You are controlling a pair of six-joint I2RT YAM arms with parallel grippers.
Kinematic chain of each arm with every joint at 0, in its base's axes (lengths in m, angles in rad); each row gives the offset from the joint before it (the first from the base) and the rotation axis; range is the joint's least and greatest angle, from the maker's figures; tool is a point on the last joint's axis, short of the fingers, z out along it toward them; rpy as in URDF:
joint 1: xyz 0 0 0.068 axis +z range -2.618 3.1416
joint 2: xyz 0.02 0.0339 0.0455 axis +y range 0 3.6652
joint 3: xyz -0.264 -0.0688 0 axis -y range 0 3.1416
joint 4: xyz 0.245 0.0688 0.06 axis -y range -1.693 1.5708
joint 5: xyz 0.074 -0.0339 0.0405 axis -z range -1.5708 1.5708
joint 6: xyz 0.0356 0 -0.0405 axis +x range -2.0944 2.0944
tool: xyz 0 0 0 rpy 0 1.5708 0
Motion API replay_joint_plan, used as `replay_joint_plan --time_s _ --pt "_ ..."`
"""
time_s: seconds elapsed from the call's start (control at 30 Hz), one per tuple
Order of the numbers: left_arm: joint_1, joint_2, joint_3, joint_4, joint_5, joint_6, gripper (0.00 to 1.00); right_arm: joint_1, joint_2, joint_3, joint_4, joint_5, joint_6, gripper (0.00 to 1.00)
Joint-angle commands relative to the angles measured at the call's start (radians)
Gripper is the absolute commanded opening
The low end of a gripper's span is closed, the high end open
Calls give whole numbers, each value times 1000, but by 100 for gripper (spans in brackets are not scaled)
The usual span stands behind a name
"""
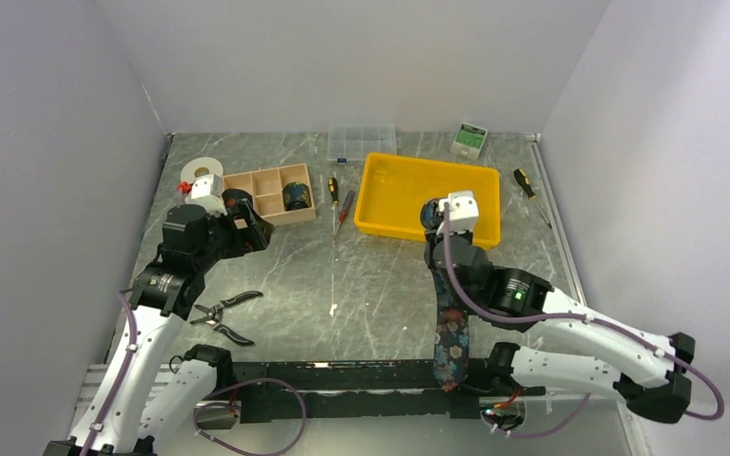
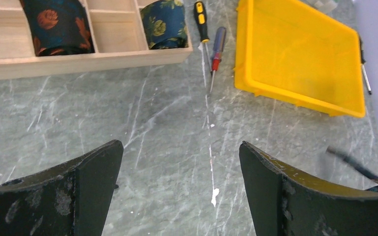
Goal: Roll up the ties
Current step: Pick up the tie from the bin, then place the tie at the center of the board.
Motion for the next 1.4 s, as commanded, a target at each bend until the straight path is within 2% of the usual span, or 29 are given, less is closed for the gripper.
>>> replay_joint_plan --time_s 0.0,0.03,0.1,0.17,0.27,0.33,0.43,0.5,0.53,0.63,0.7,0.73,0.8,0.83,0.87,0.9,1.03,1.13,1.27,1.37 --pt "-1 5 14 -32 -57 16 94 118 60 157 121 525 -185 0" --pt "-1 3 13 -31 -57 16 94 144 67 157 206 569 -290 0" --pt "-1 -3 10 -31 -63 10 94 183 73 112 484 613 -594 0" --pt "-2 -7 12 -38 -73 7 94 195 102 66 738 622 -819 0" --pt "-2 -17 9 -47 -80 2 94 191 157 64 825 621 -902 0" --pt "-2 -23 7 -48 -80 -2 94 187 183 68 801 603 -893 0" --pt "-2 -31 7 -51 -118 -8 94 208 271 98 649 578 -776 0" --pt "-3 -40 8 -61 -136 -16 94 260 347 100 611 537 -699 0" --pt "-3 -48 8 -69 -145 -22 94 283 385 98 608 493 -659 0" --pt "-3 -87 11 -118 -212 -55 94 316 526 178 386 372 -413 0" --pt "-3 -117 20 -163 -271 -81 94 343 615 217 348 257 -351 0" --pt "-3 -134 24 -187 -301 -92 94 358 653 229 357 200 -333 12" --pt "-3 -174 35 -225 -363 -114 94 386 732 269 322 95 -267 54" --pt "-4 -197 37 -240 -387 -119 94 391 754 289 309 44 -241 69" --pt "-3 -220 40 -249 -402 -121 94 395 769 308 282 4 -212 88" --pt "-4 -235 47 -267 -419 -122 94 397 771 316 272 -30 -191 98" --pt "-3 -227 90 -309 -446 -121 94 391 696 289 254 -114 -129 100" --pt "-3 -225 80 -267 -356 -94 94 328 590 188 240 -199 -36 100" --pt "-3 -196 27 -151 -31 -51 94 151 418 -39 255 -418 148 98" --pt "-4 -131 -52 -15 313 -88 94 66 322 -189 237 -484 261 95"
